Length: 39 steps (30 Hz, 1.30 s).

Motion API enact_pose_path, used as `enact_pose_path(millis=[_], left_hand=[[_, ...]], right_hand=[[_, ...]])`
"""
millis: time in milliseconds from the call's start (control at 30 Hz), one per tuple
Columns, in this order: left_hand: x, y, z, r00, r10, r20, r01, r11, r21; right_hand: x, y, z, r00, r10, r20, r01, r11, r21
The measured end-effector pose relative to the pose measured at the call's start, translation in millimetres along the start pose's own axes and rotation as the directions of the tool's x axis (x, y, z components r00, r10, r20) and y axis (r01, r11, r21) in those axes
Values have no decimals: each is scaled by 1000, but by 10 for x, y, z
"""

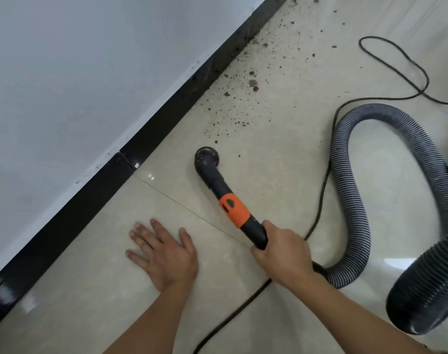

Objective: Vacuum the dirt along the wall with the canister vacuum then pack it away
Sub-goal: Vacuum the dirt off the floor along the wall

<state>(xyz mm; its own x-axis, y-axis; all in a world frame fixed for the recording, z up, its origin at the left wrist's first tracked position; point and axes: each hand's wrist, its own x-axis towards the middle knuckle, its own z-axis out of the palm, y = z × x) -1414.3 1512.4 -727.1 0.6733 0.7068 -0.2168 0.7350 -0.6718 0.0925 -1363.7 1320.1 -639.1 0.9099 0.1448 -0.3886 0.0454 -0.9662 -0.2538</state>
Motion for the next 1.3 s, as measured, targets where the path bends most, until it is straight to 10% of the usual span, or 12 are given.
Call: enact_pose_path(millis=[267, 867, 1300], left_hand=[[15, -14, 40, 1000, 4, -9, -4, 1000, 2], [22, -19, 65, 1000, 18, -26, -18, 1000, -7], [37, -32, 90, 1000, 5, -5, -5, 1000, -12]], right_hand=[[746, 160, -335, 966, 212, -146, -173, 956, 238], [668, -345, -147, 995, -86, -55, 88, 995, 50], [1668, -460, -496, 990, -17, -140, 31, 994, 105]])
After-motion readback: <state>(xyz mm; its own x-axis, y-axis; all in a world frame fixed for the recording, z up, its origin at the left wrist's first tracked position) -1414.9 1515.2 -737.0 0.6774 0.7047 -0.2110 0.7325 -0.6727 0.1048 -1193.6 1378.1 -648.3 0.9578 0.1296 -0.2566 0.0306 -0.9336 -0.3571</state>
